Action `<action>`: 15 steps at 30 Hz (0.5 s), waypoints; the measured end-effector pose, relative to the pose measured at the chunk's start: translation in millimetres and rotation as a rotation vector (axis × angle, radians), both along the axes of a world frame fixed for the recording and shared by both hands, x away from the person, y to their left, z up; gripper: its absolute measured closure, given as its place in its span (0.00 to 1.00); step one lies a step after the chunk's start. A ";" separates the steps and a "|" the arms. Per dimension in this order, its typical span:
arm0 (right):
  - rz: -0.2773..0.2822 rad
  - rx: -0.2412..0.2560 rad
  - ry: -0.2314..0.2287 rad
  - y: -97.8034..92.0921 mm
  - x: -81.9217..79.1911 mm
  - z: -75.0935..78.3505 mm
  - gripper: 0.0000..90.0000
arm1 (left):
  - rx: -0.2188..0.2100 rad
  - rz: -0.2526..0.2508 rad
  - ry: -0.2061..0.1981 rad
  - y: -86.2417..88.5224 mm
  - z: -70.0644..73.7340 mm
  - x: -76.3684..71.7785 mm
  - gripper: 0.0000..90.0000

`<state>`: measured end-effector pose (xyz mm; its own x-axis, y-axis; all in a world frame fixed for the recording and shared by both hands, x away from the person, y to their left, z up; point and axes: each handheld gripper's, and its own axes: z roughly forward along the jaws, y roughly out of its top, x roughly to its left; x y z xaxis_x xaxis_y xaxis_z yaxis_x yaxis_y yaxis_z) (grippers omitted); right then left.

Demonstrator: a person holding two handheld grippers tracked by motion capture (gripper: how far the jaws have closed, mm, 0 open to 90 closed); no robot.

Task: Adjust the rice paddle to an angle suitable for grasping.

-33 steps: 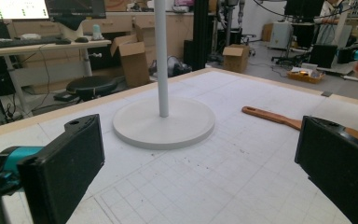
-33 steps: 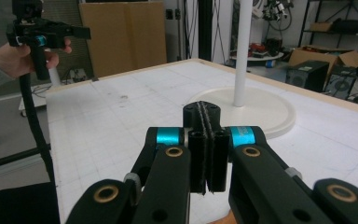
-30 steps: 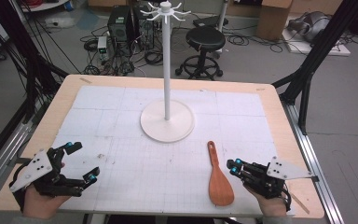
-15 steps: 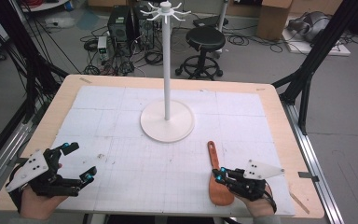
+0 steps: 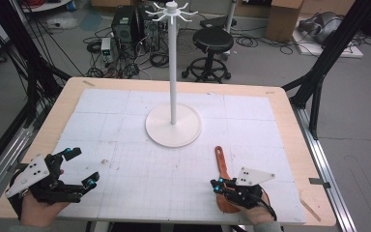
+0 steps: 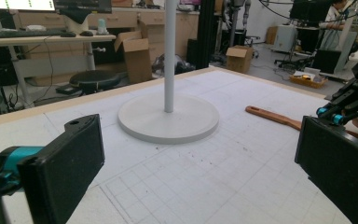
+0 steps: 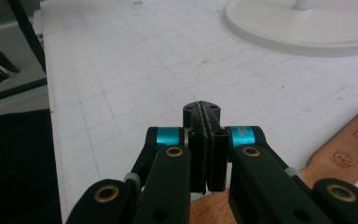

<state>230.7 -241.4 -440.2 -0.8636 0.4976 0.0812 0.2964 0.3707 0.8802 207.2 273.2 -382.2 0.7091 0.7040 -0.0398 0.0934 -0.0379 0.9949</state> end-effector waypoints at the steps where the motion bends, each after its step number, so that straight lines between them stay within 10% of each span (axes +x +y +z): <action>1: 0.003 -0.006 0.001 0.7 0.5 -0.8 1.00 | 0.001 -0.001 0.002 -0.1 -0.3 0.0 0.02; 15: -0.001 -0.104 0.070 7.2 6.5 -8.1 1.00 | 0.007 -0.004 0.012 -1.9 -2.4 0.6 0.02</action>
<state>237.2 -234.2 -448.3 -0.8573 0.5071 0.0890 0.3557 0.4584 0.8145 207.9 271.3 -384.6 0.7115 0.7014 -0.0434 0.1055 -0.0456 0.9934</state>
